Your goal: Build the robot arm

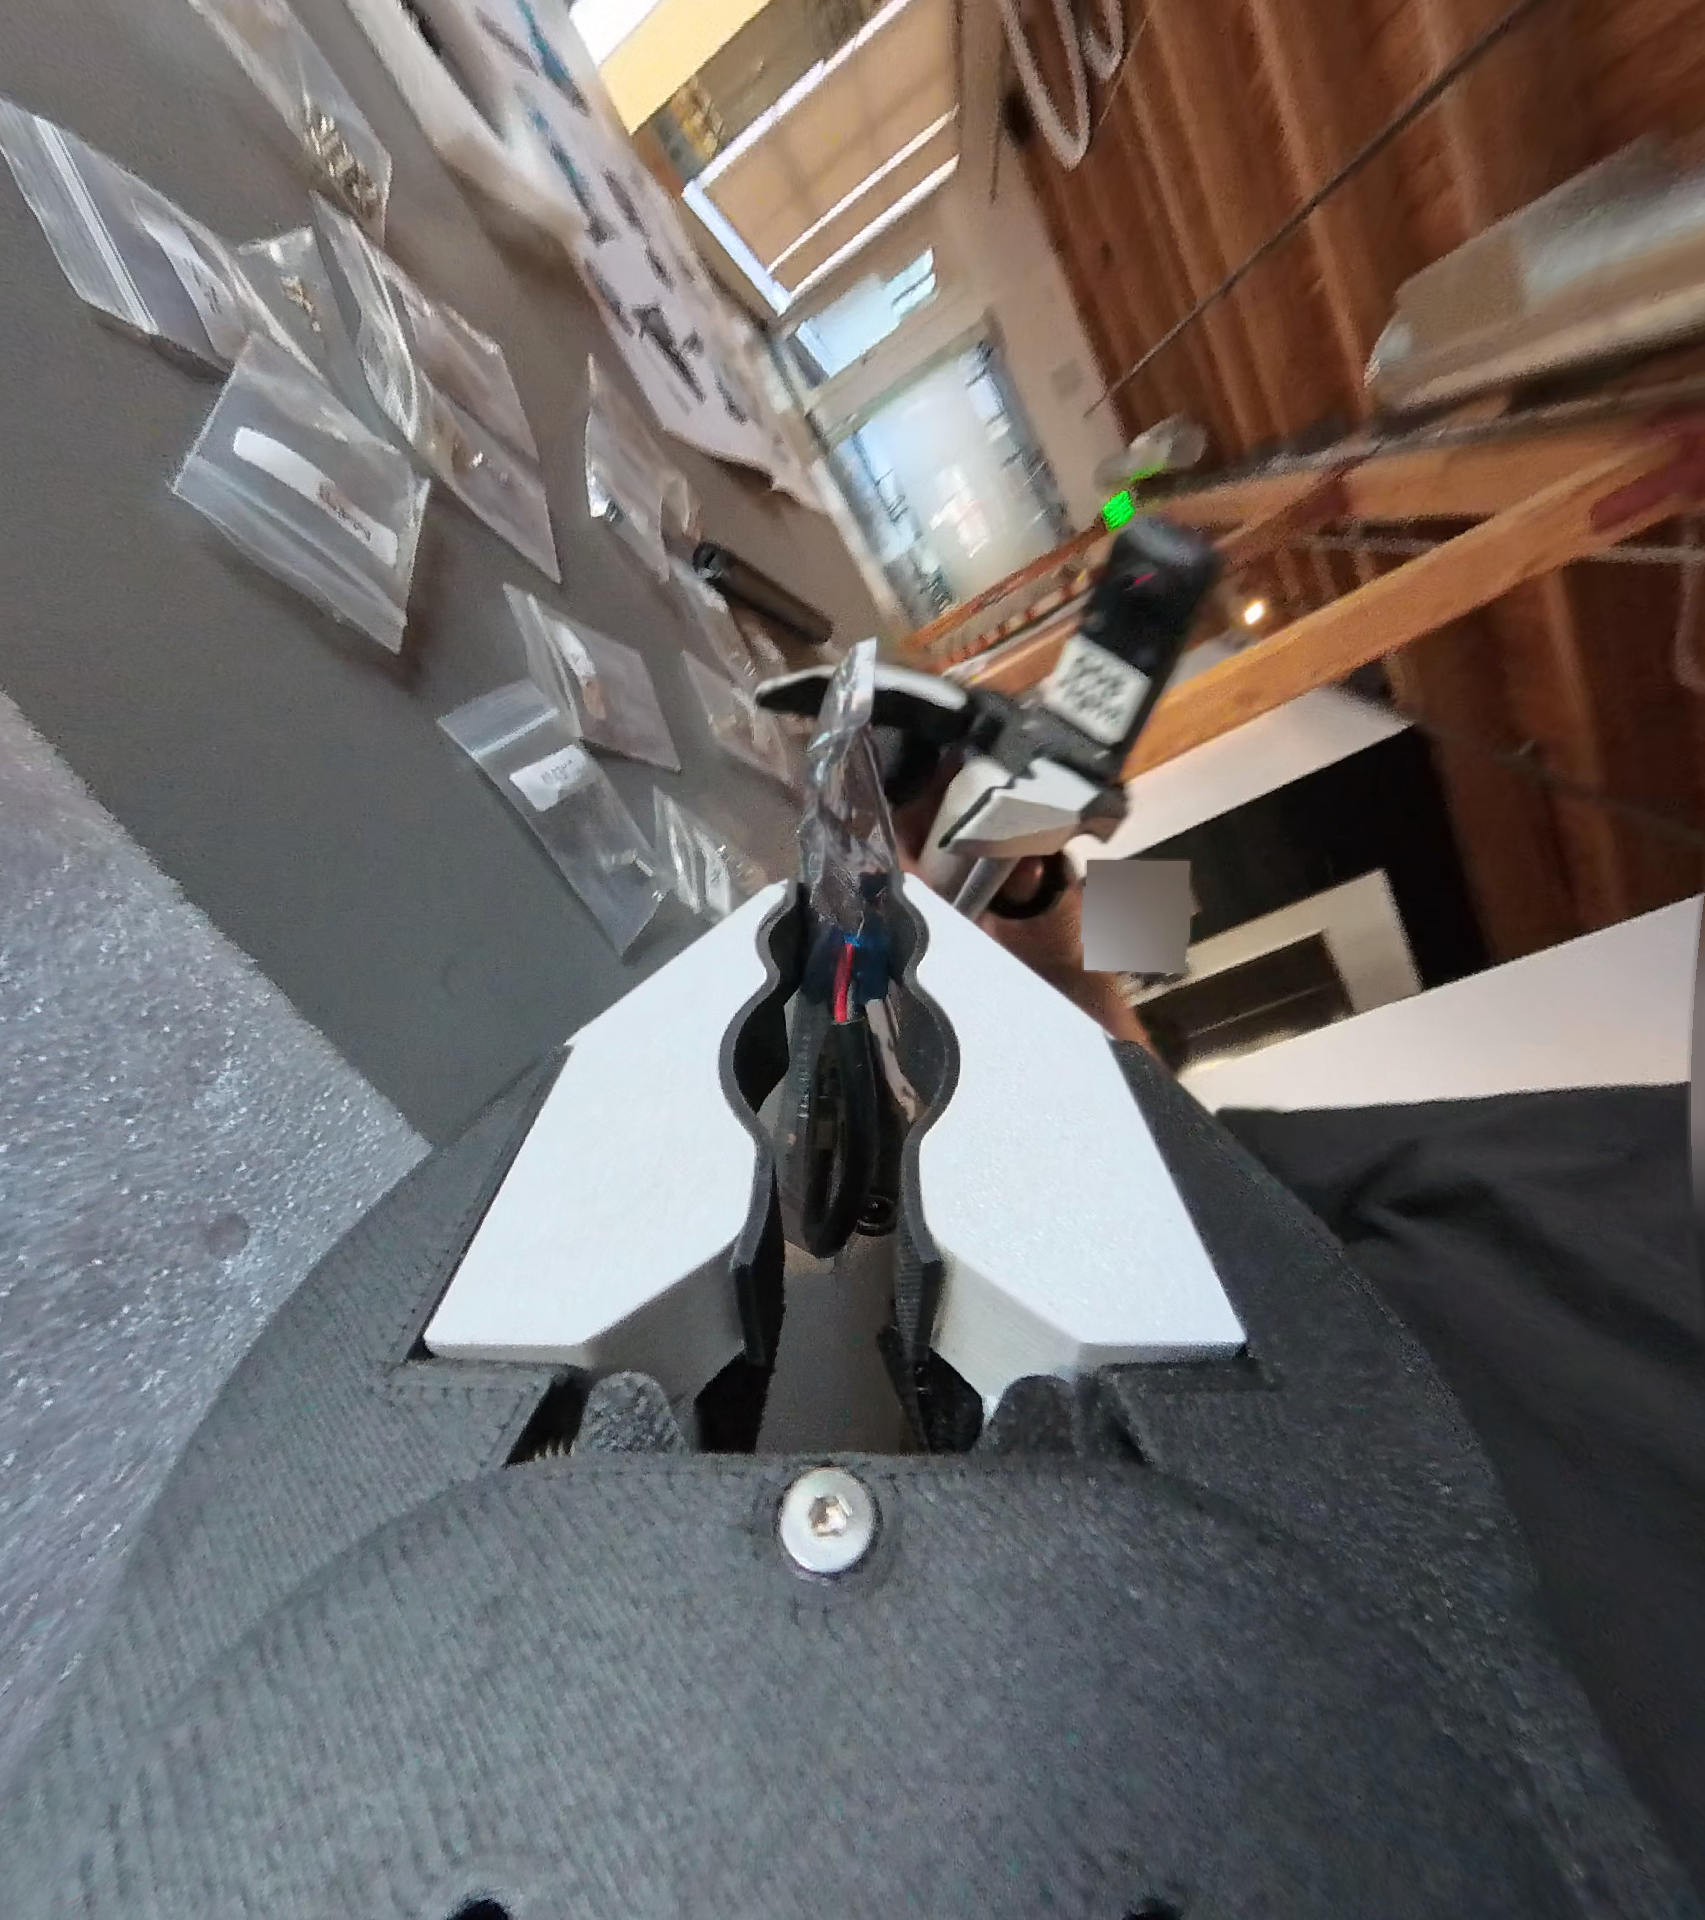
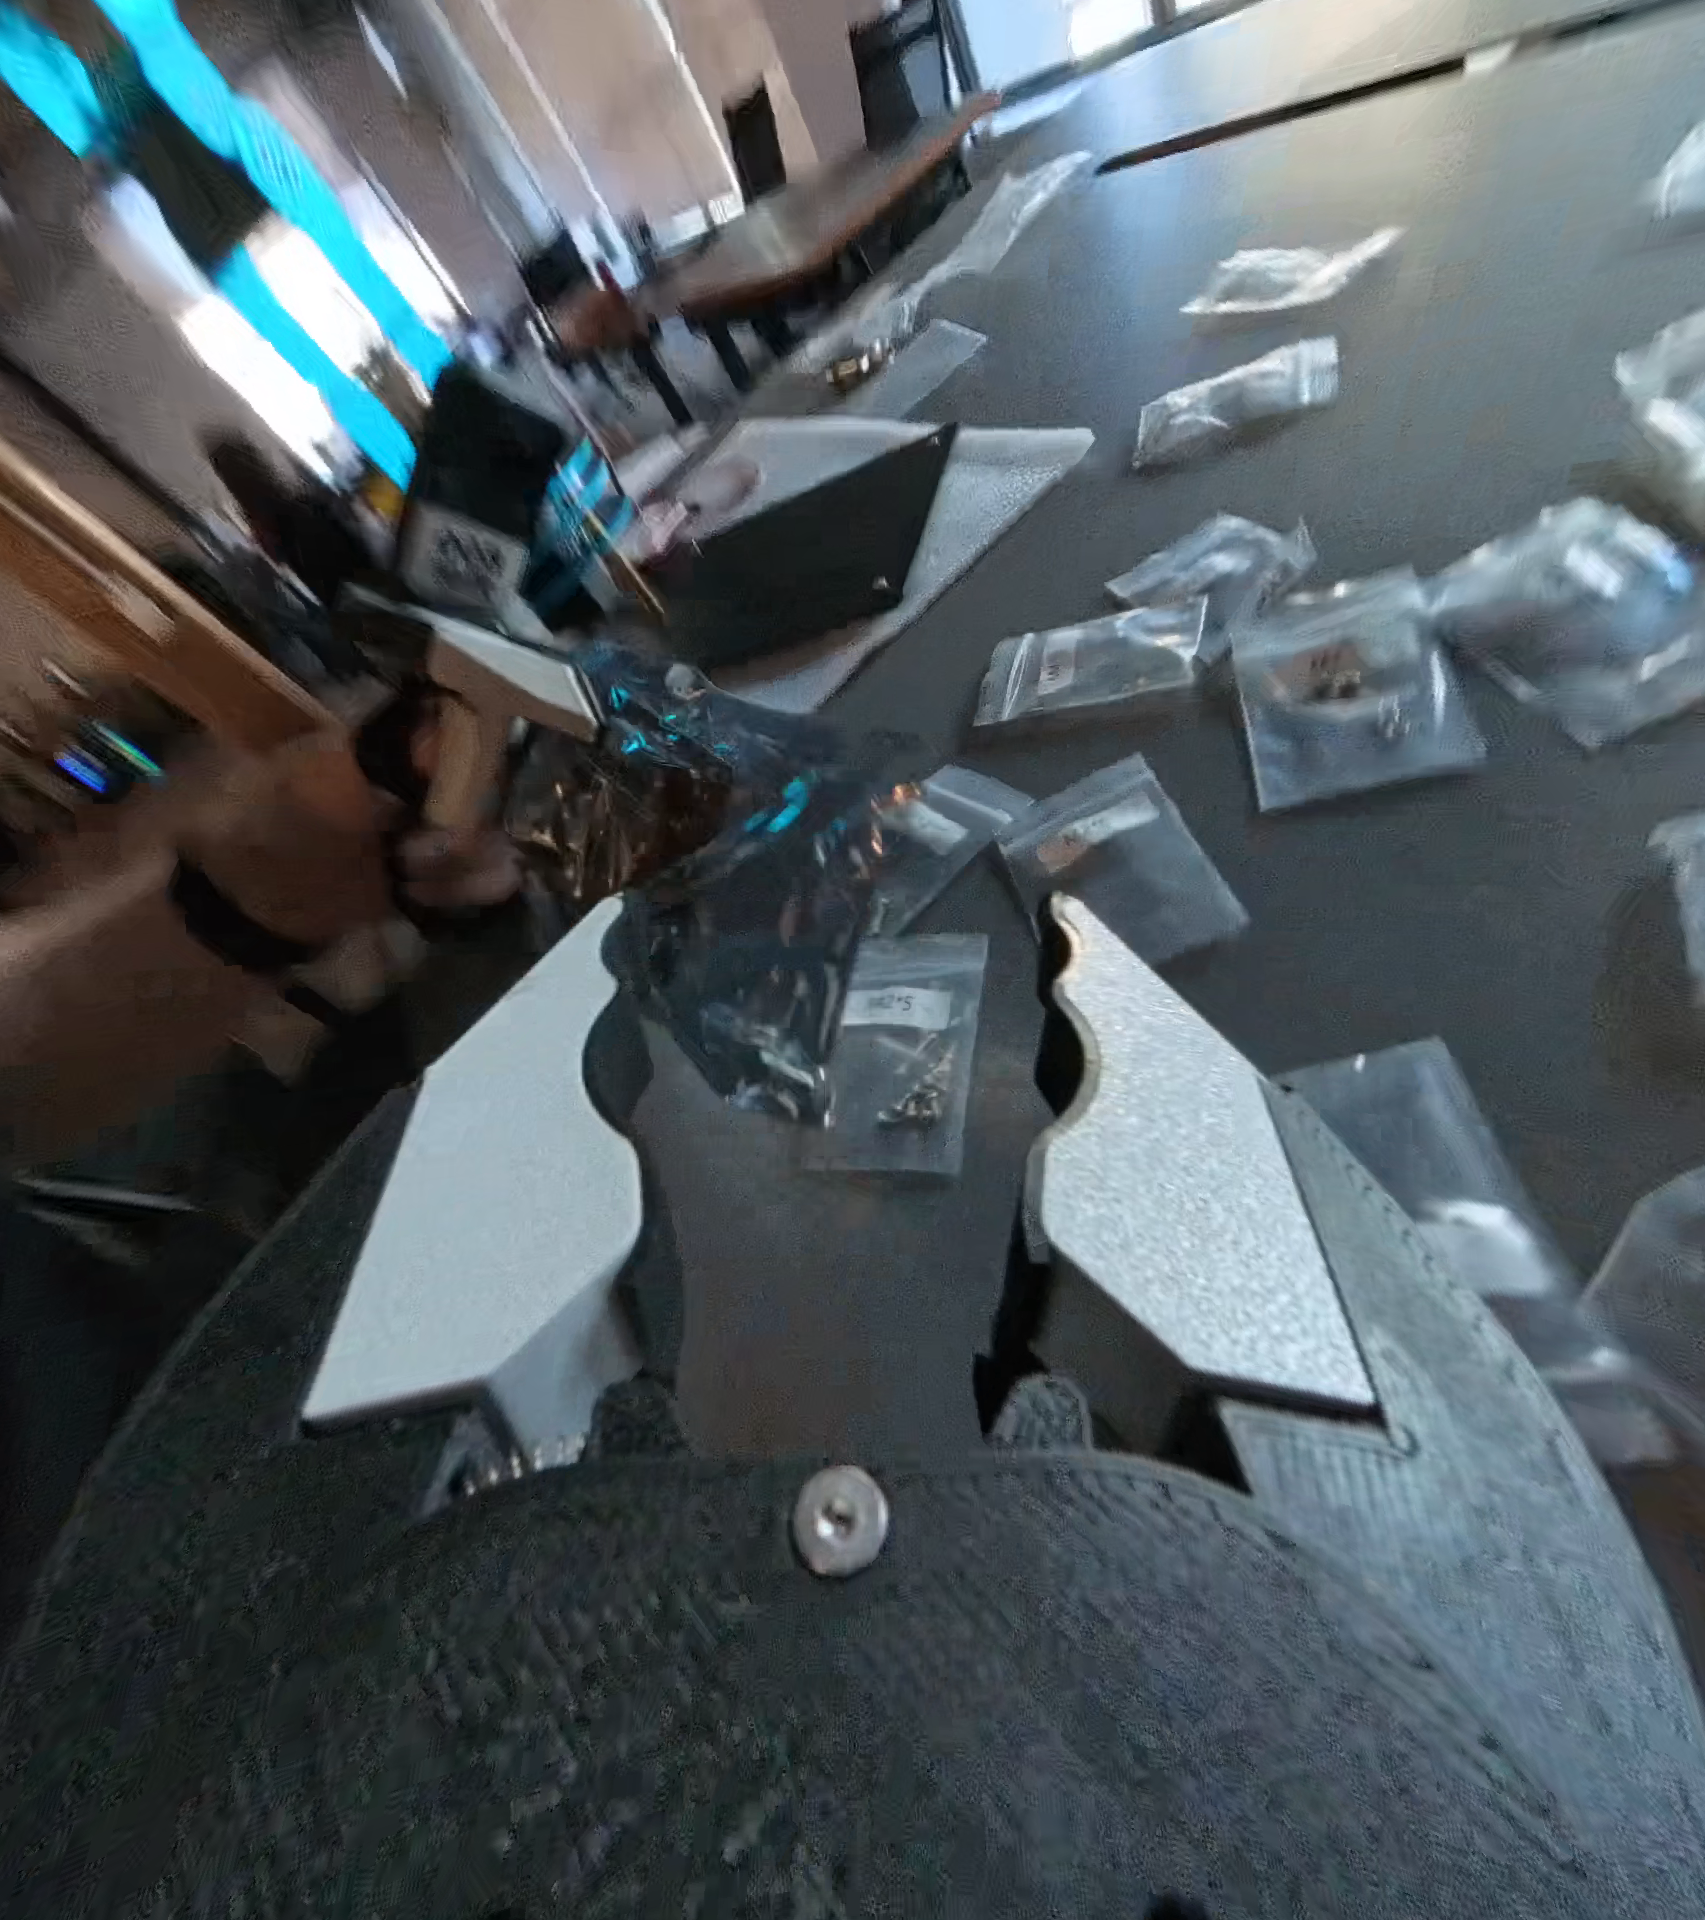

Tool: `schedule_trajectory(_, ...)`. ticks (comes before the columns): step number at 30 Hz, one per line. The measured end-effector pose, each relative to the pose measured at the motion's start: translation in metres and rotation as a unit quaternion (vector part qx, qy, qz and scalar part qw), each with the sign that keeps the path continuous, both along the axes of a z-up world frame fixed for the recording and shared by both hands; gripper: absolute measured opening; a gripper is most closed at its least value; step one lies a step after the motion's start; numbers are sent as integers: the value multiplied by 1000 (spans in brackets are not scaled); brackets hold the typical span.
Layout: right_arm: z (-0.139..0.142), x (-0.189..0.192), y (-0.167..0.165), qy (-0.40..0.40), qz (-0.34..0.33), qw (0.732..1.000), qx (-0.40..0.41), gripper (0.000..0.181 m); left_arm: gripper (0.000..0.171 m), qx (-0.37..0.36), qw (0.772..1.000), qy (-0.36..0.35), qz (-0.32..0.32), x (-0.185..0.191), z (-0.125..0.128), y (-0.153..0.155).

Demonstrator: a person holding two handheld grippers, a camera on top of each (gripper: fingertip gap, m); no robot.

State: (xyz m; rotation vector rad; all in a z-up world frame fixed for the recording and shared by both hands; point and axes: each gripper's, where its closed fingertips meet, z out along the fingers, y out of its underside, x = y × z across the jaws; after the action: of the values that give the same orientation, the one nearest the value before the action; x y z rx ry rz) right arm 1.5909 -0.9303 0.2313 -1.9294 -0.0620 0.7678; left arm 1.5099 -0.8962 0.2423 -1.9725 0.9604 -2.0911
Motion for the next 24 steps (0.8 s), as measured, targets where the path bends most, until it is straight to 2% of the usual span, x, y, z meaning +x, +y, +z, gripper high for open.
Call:
schedule_trajectory(2, 1, -1, -5, 91, 11, 996, -17, 71, 13, -33, 999, -17, 1, -2, 6, 5)
schedule_trajectory(4, 15, -11, -7, 169, 44, 985, -6, 63, 13, -42, 998, -38, 5, -2, 12, 8)
schedule_trajectory(6, 20, -15, -1, 202, 46, 978, -11, 61, 13, -40, 997, -58, 17, -2, 19, 11)
schedule_trajectory(9, 35, -18, 13, 273, 14, 962, 18, 32, 13, -33, 995, -75, 50, -2, 25, 18)
schedule_trajectory(11, 45, -16, 23, 348, -26, 936, 47, 30, 13, -41, 992, -98, 62, -2, 32, 19)
schedule_trajectory(13, 46, -28, 28, 380, -15, 924, 43, 31, 13, -52, 990, -112, 70, -2, 35, 19)
schedule_trajectory(14, 46, -34, 31, 386, -10, 921, 46, 30, 13, -53, 989, -114, 75, -1, 35, 20)
schedule_trajectory(15, 47, -36, 32, 387, -10, 921, 51, 18, 13, -55, 989, -113, 78, -1, 34, 20)
schedule_trajectory(18, 48, -35, 36, 361, -17, 930, 61, 2, 13, -69, 986, -126, 80, 0, 35, 21)
schedule_trajectory(24, 52, -39, 45, 240, 13, 968, 70, 0, 21, -60, 992, -93, 68, -1, 27, 21)
